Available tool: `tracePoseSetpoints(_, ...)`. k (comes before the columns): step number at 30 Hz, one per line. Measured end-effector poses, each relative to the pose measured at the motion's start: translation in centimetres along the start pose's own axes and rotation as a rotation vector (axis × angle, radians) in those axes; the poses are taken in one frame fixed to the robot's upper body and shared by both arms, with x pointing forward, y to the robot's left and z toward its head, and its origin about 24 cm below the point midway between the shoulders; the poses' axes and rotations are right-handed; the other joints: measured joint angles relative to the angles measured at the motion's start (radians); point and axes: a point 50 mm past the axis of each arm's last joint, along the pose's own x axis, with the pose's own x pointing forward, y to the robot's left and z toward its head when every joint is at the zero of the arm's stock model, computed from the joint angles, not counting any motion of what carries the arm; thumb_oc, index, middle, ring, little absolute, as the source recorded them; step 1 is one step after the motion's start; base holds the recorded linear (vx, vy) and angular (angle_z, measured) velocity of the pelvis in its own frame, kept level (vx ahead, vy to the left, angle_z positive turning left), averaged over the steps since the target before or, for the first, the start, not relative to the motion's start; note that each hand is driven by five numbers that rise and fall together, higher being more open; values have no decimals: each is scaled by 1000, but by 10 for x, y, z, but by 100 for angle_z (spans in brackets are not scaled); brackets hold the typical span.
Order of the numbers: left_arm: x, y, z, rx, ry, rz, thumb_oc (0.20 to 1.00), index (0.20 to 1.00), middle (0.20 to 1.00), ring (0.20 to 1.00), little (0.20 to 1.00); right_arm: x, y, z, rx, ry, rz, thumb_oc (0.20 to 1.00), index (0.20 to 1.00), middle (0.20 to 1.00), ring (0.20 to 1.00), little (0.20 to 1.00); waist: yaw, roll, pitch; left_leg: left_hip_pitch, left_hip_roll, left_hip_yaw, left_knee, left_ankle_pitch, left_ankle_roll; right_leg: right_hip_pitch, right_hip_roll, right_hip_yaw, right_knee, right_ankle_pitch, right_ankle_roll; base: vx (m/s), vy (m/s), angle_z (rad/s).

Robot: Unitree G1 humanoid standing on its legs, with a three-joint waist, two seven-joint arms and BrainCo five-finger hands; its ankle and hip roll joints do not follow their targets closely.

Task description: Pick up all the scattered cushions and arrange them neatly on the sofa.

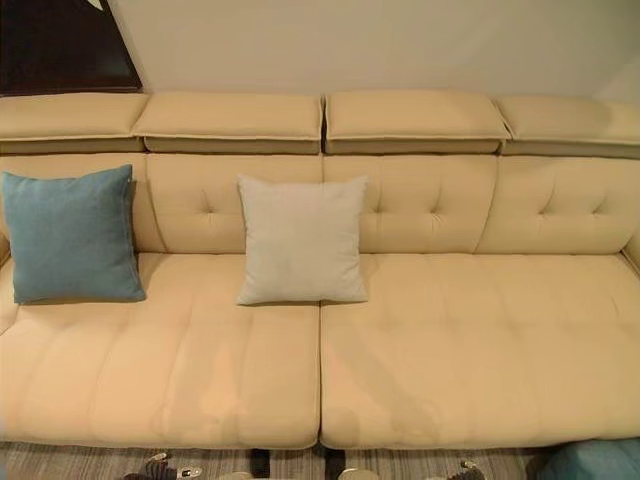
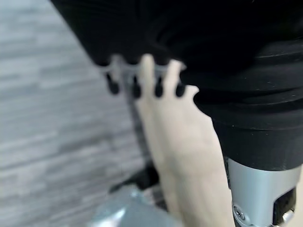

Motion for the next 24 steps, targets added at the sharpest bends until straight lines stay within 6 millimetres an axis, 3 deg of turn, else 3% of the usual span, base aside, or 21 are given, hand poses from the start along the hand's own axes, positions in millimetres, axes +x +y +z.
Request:
tracePoseSetpoints(2, 1, -2, 6, -5, -15, -3, 1000, 1000, 1000, 1000, 1000, 1, -3, 8, 3, -20, -8, 1000, 1000, 1000, 1000, 1000, -5, -12, 7, 6, -38, -73, 102, -78, 6, -20, -19, 41, -2, 24, 0, -106, 163, -49)
tracePoseSetpoints(4, 1, -4, 6, -16, -18, -8, 1000, 1000, 1000, 1000, 1000, 2, -7, 19, 2, -51, -18, 1000, 1000, 1000, 1000, 1000, -7, 5, 9, 40, -66, -183, 86, -148, 17, -36, -20, 85, -2, 59, 21, -48, 113, -61)
tracePoseSetpoints(6, 1, -3, 9, -17, -26, -6, 1000, 1000, 1000, 1000, 1000, 3, -8, 24, -9, -63, -17, 1000, 1000, 1000, 1000, 1000, -13, 25, 3, 78, -63, -216, 5, -150, 34, -56, -18, 102, -1, 60, 42, -103, 211, -36)
tracePoseSetpoints(8, 3, 2, 20, -16, -52, 6, 1000, 1000, 1000, 1000, 1000, 2, -1, 26, -4, -62, -2, 1000, 1000, 1000, 1000, 1000, -32, 3, 10, 113, -95, -214, -50, -140, 64, -77, -48, 140, 10, 95, 67, -143, 184, -38)
tracePoseSetpoints(10, 3, 3, 18, -12, -44, 8, 1000, 1000, 1000, 1000, 1000, 2, 2, 28, -5, -67, 6, 1000, 1000, 1000, 1000, 1000, -39, -26, -1, 104, -133, -161, -58, -122, 102, -106, -80, 178, 5, 98, 94, -204, 204, -61)
tracePoseSetpoints(12, 3, 6, 17, -9, -41, 14, 1000, 1000, 1000, 1000, 1000, 2, 3, 30, -8, -72, 7, 1000, 1000, 1000, 1000, 1000, -37, -55, 2, 78, -186, -66, -37, -109, 164, -161, -130, 245, -4, 81, 153, -199, 170, -112)
tracePoseSetpoints(13, 3, 5, 16, -10, -39, 13, 1000, 1000, 1000, 1000, 1000, 2, 2, 33, -12, -79, 4, 1000, 1000, 1000, 1000, 1000, -38, -41, 4, 56, -185, -34, -29, -99, 190, -172, -139, 242, -2, 49, 202, -334, 143, -100)
tracePoseSetpoints(14, 2, 6, 14, -10, -30, 14, 1000, 1000, 1000, 1000, 1000, 2, 3, 34, -13, -81, 9, 1000, 1000, 1000, 1000, 1000, -38, -31, 7, 43, -181, -8, -30, -92, 202, -193, -137, 224, 10, 35, 225, -273, 89, -77)
tracePoseSetpoints(17, 1, 16, 3, -6, -4, 38, 1000, 1000, 1000, 1000, 1000, 2, 12, 36, -28, -73, 33, 1000, 1000, 1000, 1000, 1000, -21, -13, 16, 3, -157, 105, -32, -62, 248, -269, -132, 64, 193, -3, 215, -221, 60, -89)
tracePoseSetpoints(19, 1, 15, -1, 5, 11, 35, 1000, 1000, 1000, 1000, 1000, 2, 11, 31, -37, -53, 31, 1000, 1000, 1000, 1000, 1000, -3, 15, 27, 15, -148, 111, -44, -61, 250, -251, -136, 15, 314, -60, 193, -135, 26, -52)
tracePoseSetpoints(21, -1, 16, -10, 19, 33, 35, 1000, 1000, 1000, 1000, 1000, 2, 10, 33, -38, -54, 32, 1000, 1000, 1000, 1000, 1000, 14, 42, 20, 30, -126, 144, -82, -31, 243, -174, -133, 7, 389, -125, 191, -134, -1, -45)
tracePoseSetpoints(24, -4, 14, -25, 35, 62, 23, 1000, 1000, 1000, 1000, 1000, 2, 10, 43, -56, -87, 32, 1000, 1000, 1000, 1000, 1000, 62, 55, 4, 31, -93, 216, -139, 7, 221, -121, -137, -15, 504, -206, 182, -120, -85, -84)
